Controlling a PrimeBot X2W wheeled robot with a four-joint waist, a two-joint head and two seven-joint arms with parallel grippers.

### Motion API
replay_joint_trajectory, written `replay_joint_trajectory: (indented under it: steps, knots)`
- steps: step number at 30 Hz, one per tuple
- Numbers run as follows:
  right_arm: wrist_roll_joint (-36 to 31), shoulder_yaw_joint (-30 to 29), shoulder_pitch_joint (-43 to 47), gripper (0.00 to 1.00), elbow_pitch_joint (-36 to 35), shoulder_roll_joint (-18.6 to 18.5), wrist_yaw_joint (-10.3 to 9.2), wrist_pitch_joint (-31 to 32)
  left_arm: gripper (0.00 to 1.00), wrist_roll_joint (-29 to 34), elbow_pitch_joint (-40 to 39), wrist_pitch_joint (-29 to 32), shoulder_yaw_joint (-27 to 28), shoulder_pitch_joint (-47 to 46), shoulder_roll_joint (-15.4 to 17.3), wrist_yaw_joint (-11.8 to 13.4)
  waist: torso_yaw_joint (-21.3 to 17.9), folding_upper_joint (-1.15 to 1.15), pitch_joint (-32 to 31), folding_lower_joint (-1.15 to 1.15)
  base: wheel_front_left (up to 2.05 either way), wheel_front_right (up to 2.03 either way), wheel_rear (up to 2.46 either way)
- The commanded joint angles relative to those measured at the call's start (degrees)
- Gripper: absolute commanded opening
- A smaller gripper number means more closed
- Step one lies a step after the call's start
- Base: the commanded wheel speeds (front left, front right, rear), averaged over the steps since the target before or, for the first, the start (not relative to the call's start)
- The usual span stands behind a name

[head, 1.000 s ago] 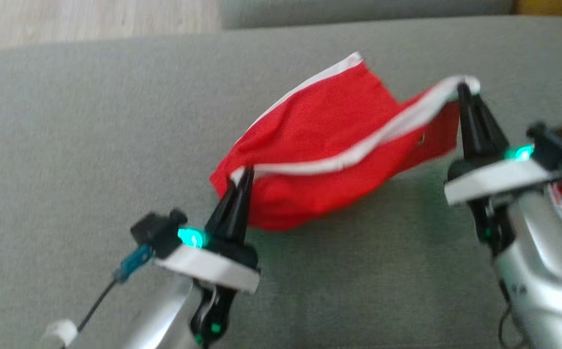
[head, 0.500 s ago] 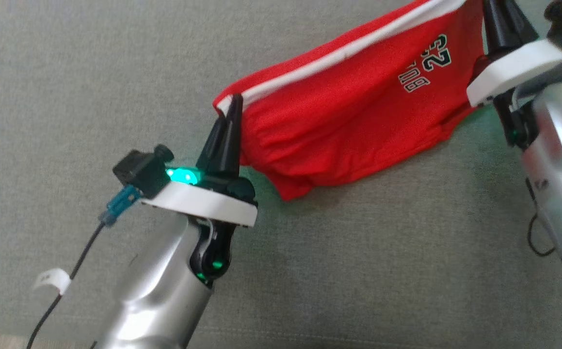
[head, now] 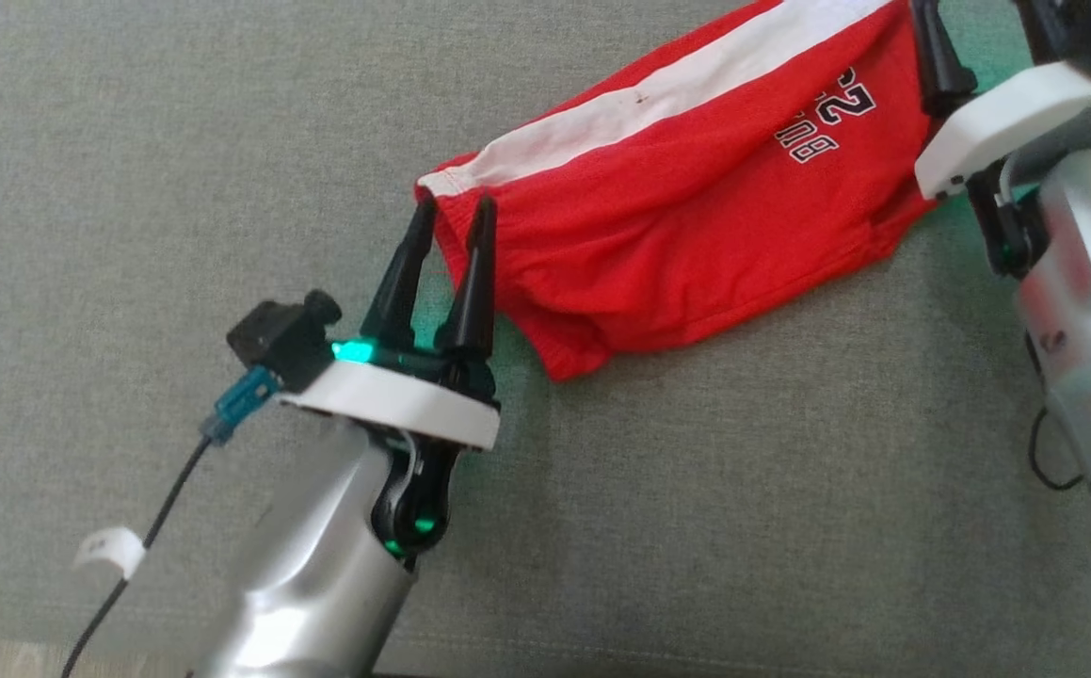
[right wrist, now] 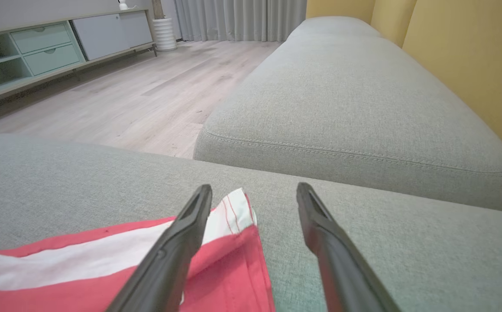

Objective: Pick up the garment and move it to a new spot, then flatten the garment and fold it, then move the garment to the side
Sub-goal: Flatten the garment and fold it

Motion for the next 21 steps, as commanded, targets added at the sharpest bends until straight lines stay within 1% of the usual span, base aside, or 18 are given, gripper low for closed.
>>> replay_joint_trajectory:
  steps: [1,5,8,11,13,14,15,16,18,21]
  knots:
    - [-0.40,0.09,1.31,1.00,-1.60,0.50,-0.04,-0.31,1.00,0.63,-1.17,-0.29,1.58,1.13,0.41,0.09,-0.13,0.00,-0.17,0.00,0.00,0.00,0.00]
    - [-0.02,0.32,3.98,1.00,0.49,0.43,-0.04,-0.31,1.00,1.65,-1.26,-0.29,2.57,3.95,0.41,0.09,-0.29,0.00,-0.63,0.00,0.00,0.00,0.00]
    - [0.40,1.30,5.37,1.00,5.64,0.42,-0.04,0.25,1.00,2.44,-1.77,-0.29,3.56,6.54,0.41,0.09,0.05,0.00,-1.07,0.00,0.00,0.00,0.00]
    - [1.65,2.52,5.92,1.00,8.39,1.43,-0.04,2.21,1.00,3.01,-2.34,-0.29,4.56,7.73,0.40,0.09,0.50,0.00,-1.30,0.00,0.00,0.00,0.00]
    - [2.89,3.68,6.44,1.00,9.60,2.09,-0.04,4.23,1.00,3.66,-2.54,-0.29,5.17,8.21,0.40,0.09,0.75,0.00,-1.53,0.00,0.00,0.00,0.00]
    - [2.89,3.68,6.44,1.00,9.60,2.09,-0.04,4.23,1.00,3.66,-2.54,-0.29,5.17,8.21,0.40,0.09,0.75,0.00,-1.53,0.00,0.00,0.00,0.00]
    - [3.53,4.24,6.72,0.72,10.09,2.23,-0.04,5.27,1.00,4.08,-2.61,-0.29,5.53,8.42,0.40,0.09,0.85,0.00,-1.73,0.00,0.00,0.00,0.00]
    - [4.10,4.92,7.09,0.00,10.36,2.31,-0.04,6.04,1.00,4.53,-2.61,-0.29,5.95,8.65,0.40,0.09,0.95,0.00,-2.03,0.00,0.00,0.00,0.00]
    - [5.38,6.08,8.08,0.00,10.65,2.35,-0.04,7.12,1.00,5.98,-2.36,-0.29,7.12,9.10,0.40,0.09,0.89,0.00,-2.86,0.00,0.00,0.00,0.00]
    - [7.48,6.90,9.77,0.00,10.30,1.93,-0.04,5.82,1.00,7.81,-2.13,-0.29,9.44,10.18,0.40,0.09,0.27,0.00,-4.74,0.00,0.00,0.00,0.00]
